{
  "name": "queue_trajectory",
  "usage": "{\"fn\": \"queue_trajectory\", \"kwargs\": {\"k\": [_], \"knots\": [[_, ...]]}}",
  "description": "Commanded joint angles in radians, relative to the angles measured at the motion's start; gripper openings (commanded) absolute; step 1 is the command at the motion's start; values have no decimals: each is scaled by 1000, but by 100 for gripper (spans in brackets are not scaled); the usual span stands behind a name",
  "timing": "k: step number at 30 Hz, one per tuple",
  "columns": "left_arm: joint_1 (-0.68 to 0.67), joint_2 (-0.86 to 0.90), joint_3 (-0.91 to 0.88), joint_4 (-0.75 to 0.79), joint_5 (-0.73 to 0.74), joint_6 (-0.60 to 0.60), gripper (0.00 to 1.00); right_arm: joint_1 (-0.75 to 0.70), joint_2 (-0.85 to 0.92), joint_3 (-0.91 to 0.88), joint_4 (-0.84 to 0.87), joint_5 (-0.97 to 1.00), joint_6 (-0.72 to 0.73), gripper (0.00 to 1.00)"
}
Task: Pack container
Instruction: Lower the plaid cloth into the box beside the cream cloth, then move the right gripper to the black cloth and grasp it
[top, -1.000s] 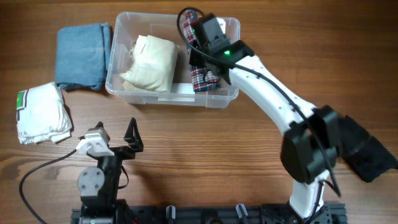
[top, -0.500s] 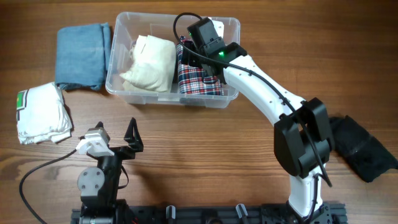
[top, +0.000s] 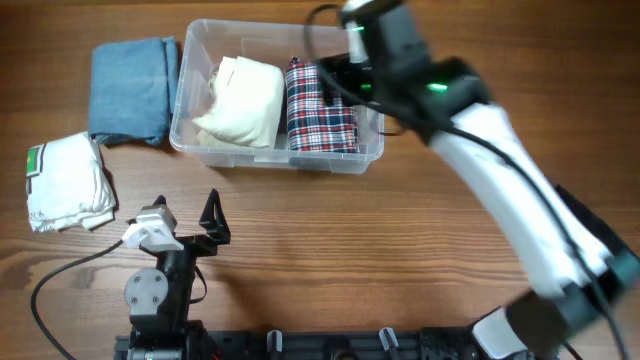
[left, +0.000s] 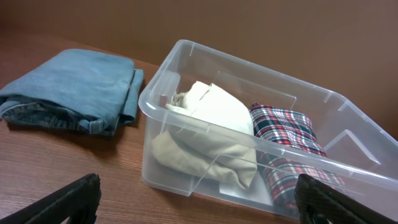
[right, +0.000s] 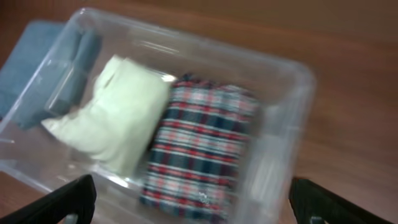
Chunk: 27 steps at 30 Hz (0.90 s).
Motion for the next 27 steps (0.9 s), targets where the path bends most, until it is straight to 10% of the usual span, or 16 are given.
{"fn": "queue_trajectory", "kwargs": {"k": [1, 7, 14, 27], "knots": [[-6, -8, -5, -1, -6, 6, 100, -133, -143, 14, -204, 76, 12, 100], [-6, -8, -5, -1, -6, 6, 100, -495, -211, 6, -609, 230, 482, 100], [-6, -8, -5, -1, -6, 6, 100, -782, -211, -161, -592, 202, 750, 100], [-6, -8, -5, -1, -6, 6, 100, -1107, -211, -667, -247, 39, 704, 100]]}}
